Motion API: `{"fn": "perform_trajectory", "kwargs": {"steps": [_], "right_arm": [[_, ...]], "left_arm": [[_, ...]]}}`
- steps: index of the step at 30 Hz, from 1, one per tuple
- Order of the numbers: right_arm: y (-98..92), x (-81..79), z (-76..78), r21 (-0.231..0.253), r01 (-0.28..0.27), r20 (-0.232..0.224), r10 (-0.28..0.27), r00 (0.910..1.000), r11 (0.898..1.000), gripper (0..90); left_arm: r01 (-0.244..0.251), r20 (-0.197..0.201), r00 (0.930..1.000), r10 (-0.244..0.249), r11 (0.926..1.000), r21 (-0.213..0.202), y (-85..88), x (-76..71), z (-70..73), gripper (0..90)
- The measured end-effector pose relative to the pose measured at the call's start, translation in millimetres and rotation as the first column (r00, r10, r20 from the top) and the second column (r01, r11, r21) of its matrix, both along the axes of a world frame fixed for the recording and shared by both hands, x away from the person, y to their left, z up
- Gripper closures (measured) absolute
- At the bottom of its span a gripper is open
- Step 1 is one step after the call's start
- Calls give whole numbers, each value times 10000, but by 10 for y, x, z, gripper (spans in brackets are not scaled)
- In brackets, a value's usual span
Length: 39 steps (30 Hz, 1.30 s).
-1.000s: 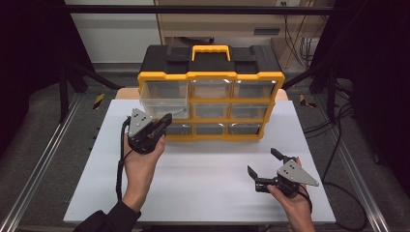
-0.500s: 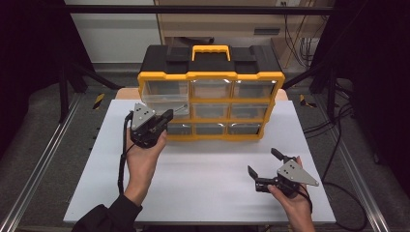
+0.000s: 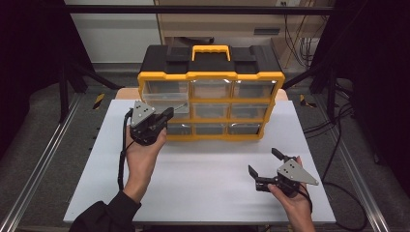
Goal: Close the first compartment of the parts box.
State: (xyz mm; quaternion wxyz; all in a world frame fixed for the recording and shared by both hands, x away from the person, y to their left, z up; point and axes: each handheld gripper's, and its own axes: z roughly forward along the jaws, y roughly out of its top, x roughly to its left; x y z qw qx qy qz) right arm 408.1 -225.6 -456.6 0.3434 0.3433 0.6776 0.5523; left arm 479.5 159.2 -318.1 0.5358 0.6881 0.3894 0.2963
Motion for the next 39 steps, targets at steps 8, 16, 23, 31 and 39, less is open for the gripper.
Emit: {"fn": "perform_trajectory", "kwargs": {"steps": [8,16,23,31,39], "right_arm": [[0,-7,9,36,-23,13,23,10000,10000,27],[4,-12,7,49,-19,-10,19,10000,10000,25],[18,-7,7,-31,-23,32,23,10000,10000,29],[17,-7,9,11,-26,38,26,10000,10000,26],[8,-13,11,28,16,47,-16,10000,10000,26]], "left_arm": [[-54,-79,10000,55,10000,49,-1,45,-11,896],[-80,-128,9999,79,10000,-22,18,66,2,896],[-179,-126,9998,179,9998,-31,54,59,16,896],[-195,-225,9996,193,9998,-87,59,85,21,897],[-253,-239,9994,255,9996,88,68,133,43,897]]}}
